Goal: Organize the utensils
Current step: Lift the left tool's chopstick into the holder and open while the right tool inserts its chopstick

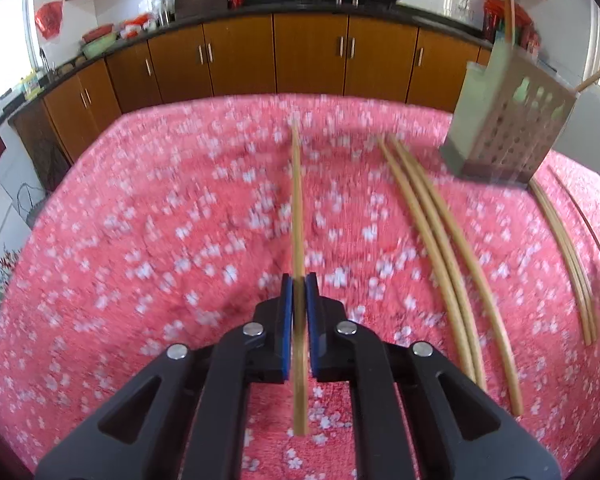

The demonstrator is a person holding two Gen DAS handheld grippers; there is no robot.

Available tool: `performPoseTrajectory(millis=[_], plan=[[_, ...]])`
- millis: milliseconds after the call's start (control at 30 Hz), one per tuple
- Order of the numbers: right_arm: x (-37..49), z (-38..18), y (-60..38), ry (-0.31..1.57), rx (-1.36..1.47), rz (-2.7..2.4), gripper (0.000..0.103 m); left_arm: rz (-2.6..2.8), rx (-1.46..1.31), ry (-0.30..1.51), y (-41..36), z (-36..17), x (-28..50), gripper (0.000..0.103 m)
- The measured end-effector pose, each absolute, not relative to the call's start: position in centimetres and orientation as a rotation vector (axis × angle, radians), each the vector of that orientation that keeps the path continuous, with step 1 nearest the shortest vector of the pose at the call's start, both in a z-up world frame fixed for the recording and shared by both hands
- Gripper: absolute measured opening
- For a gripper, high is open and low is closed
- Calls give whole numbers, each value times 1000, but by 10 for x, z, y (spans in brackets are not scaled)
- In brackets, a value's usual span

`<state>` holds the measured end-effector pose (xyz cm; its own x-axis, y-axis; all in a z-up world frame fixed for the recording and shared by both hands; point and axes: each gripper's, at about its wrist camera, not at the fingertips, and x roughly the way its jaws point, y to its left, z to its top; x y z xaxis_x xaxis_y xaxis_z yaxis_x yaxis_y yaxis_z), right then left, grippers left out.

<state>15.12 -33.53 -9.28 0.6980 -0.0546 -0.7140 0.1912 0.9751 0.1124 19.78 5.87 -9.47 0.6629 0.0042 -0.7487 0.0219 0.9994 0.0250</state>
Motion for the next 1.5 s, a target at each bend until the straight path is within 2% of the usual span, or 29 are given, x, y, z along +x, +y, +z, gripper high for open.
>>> performPoseTrajectory(millis=[300,633,900,1033,1300,1500], plan=[[131,-7,-329,526,163,-125,7,-45,-104,601,68,5,184,8],[129,38,-321,430,193,-52,7,-111,-140,539,68,53,181,8],[118,117,-301,264,263,127,7,-279,-125,419,28,125,157,8],[122,139,-284,161,237,125,7,-318,-139,320,4,154,152,8],[163,124,-267,167,204,81,7,-283,-173,200,-32,162,185,8],[184,92,-264,286,213,83,8,-285,-129,311,-57,118,228,8]])
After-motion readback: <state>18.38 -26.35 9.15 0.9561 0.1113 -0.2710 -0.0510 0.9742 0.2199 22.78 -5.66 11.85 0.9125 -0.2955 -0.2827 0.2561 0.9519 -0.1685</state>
